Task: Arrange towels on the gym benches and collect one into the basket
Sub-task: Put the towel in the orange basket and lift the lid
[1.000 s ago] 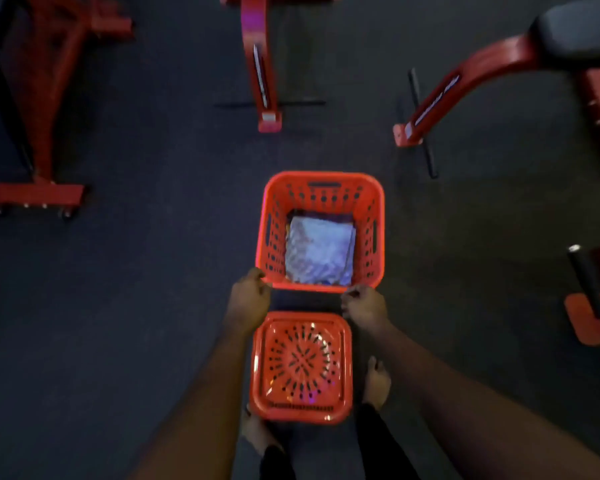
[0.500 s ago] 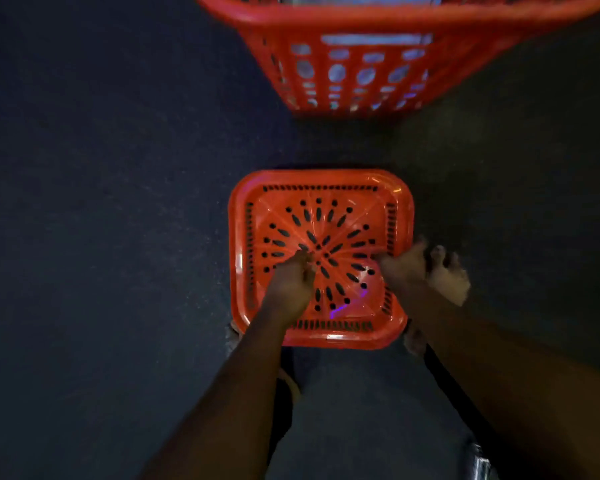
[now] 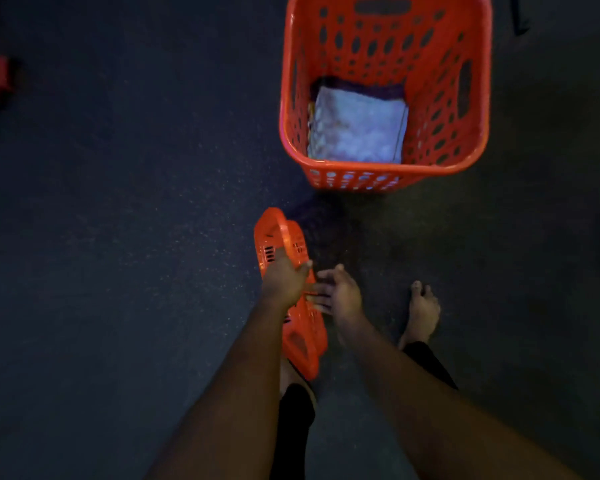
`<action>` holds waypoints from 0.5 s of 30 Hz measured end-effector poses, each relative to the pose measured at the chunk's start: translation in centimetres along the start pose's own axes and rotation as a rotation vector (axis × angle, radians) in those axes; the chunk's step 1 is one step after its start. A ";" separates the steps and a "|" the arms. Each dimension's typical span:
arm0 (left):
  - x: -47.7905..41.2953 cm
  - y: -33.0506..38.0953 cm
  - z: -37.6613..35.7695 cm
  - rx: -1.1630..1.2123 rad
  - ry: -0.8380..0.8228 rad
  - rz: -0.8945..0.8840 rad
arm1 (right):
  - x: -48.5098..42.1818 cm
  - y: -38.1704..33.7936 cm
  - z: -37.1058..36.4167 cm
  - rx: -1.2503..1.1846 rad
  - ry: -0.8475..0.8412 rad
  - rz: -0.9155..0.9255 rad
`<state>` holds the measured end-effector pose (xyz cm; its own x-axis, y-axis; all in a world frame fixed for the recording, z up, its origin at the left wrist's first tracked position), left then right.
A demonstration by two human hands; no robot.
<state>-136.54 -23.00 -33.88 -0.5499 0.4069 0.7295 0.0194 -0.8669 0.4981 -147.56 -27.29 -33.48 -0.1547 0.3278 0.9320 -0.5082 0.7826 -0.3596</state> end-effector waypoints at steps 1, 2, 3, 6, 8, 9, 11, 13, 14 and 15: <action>0.1 -0.6 0.9 -0.042 0.050 0.019 | 0.3 0.0 -0.8 -0.023 -0.032 0.011; 0.1 -1.3 1.8 -0.065 0.094 0.023 | 0.1 0.3 -1.6 -0.023 -0.046 0.023; 0.3 -2.0 2.7 -0.067 0.129 0.009 | 0.0 0.5 -2.3 -0.034 -0.053 0.038; 2.1 -2.0 6.2 -0.012 0.198 -0.055 | -0.3 0.3 -2.8 0.047 0.088 0.085; 3.8 0.3 10.1 0.044 0.248 -0.096 | 1.3 -1.2 -2.5 0.203 0.205 0.124; 4.4 1.5 11.9 0.065 0.288 -0.119 | 2.1 -1.8 -2.1 0.268 0.221 0.132; 6.6 6.2 17.5 0.082 0.374 -0.186 | 5.4 -5.0 -1.9 0.365 0.235 0.139; 7.9 10.4 22.4 0.067 0.370 -0.216 | 8.3 -8.1 -1.7 0.373 0.240 0.148; 8.0 12.2 24.7 0.057 0.339 -0.225 | 9.4 -9.9 -1.8 0.370 0.258 0.166; 7.8 13.3 26.4 0.069 0.302 -0.214 | 10.1 -11.2 -1.6 0.377 0.291 0.191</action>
<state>-118.57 -23.72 -9.20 -0.7686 0.4648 0.4395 -0.0722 -0.7457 0.6624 -142.07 -31.94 -20.09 -0.0598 0.6216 0.7810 -0.7724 0.4668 -0.4307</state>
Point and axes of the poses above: each hand's wrist, its own x-axis away from the middle knuckle, its own z-axis out of the back of the hand, y = z × x, the point moved 1 cm from there along -x, towards the middle knuckle, and after that the axes turned 7 degrees about x, right-handed, at the moved point
